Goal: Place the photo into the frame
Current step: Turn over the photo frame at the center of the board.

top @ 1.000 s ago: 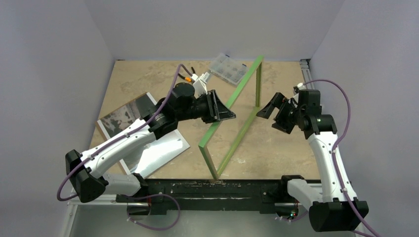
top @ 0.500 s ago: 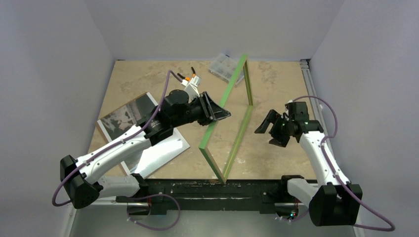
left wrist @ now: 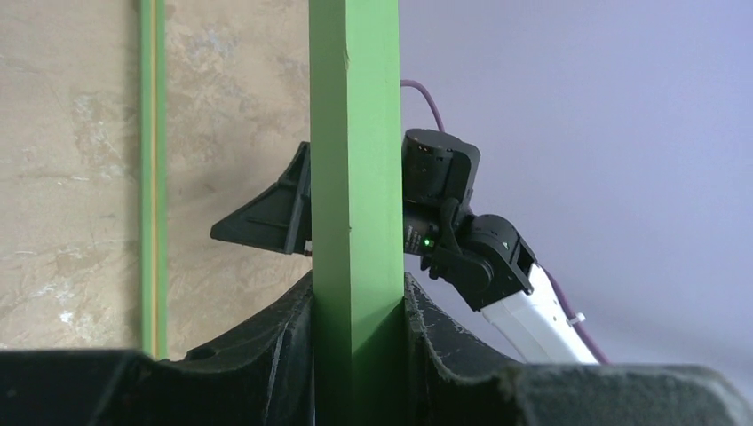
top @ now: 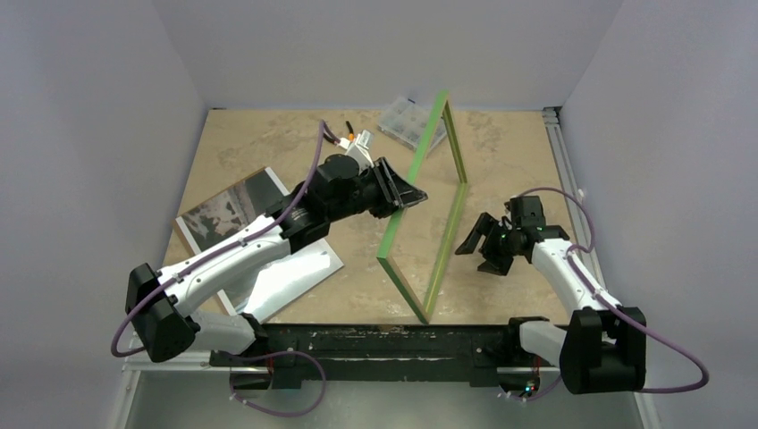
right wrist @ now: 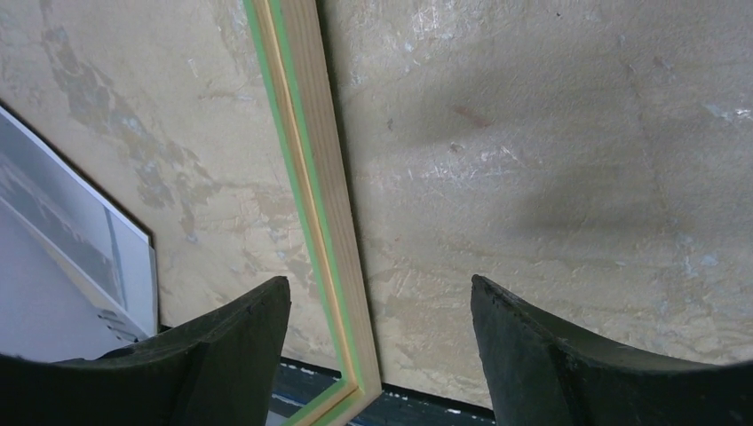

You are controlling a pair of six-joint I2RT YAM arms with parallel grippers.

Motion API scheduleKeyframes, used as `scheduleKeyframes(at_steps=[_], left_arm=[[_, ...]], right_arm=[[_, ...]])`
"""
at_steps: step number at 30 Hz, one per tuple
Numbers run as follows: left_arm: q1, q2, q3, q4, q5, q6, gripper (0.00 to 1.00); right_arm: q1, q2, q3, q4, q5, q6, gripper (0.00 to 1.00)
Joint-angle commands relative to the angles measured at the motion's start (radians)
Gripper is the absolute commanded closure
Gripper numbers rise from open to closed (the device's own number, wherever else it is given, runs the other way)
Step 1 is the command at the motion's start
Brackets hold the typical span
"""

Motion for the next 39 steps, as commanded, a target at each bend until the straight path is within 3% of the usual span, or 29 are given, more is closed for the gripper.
scheduleKeyframes(at_steps=[1, 12, 18, 30, 39], left_arm=[[0.000, 0.127, -0.041, -0.375, -0.181, 0.191, 0.98], [0.000, 0.205, -0.027, -0.402, -0.185, 0.221, 0.98], [0.000, 0.213, -0.021, -0.424, -0.201, 0.235, 0.99], [0.000, 0.278, 0.003, -0.622, -0.372, 0.276, 0.99], [0.002, 0.403, 0.011, -0.609, -0.363, 0.280, 1.00]], right_arm=[[0.014, 0.026, -0.020, 0.072, 0.009, 0.013, 0.28], [0.048, 0.139, -0.048, 0.184, 0.045, 0.041, 0.37], [0.050, 0.158, -0.016, 0.127, 0.146, 0.010, 0.43], [0.049, 0.070, 0.097, -0.013, 0.334, -0.036, 0.39], [0.049, 0.046, 0.171, -0.071, 0.337, -0.052, 0.35]])
